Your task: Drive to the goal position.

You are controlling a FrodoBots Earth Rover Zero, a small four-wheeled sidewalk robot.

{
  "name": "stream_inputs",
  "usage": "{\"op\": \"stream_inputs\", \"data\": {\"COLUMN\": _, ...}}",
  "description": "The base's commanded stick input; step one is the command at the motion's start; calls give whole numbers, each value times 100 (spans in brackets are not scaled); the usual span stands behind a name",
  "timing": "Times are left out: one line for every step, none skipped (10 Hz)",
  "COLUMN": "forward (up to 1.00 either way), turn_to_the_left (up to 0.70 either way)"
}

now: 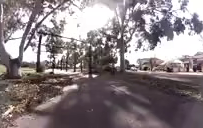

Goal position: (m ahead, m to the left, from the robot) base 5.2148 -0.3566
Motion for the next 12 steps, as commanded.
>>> {"op": "stream_inputs", "data": {"forward": 100, "turn_to_the_left": 0}}
{"op": "stream_inputs", "data": {"forward": 100, "turn_to_the_left": 0}}
{"op": "stream_inputs", "data": {"forward": 100, "turn_to_the_left": 0}}
{"op": "stream_inputs", "data": {"forward": 100, "turn_to_the_left": 0}}
{"op": "stream_inputs", "data": {"forward": 100, "turn_to_the_left": 0}}
{"op": "stream_inputs", "data": {"forward": 100, "turn_to_the_left": 0}}
{"op": "stream_inputs", "data": {"forward": 100, "turn_to_the_left": 0}}
{"op": "stream_inputs", "data": {"forward": 100, "turn_to_the_left": 0}}
{"op": "stream_inputs", "data": {"forward": 100, "turn_to_the_left": 0}}
{"op": "stream_inputs", "data": {"forward": 100, "turn_to_the_left": 0}}
{"op": "stream_inputs", "data": {"forward": 100, "turn_to_the_left": 0}}
{"op": "stream_inputs", "data": {"forward": 100, "turn_to_the_left": 0}}
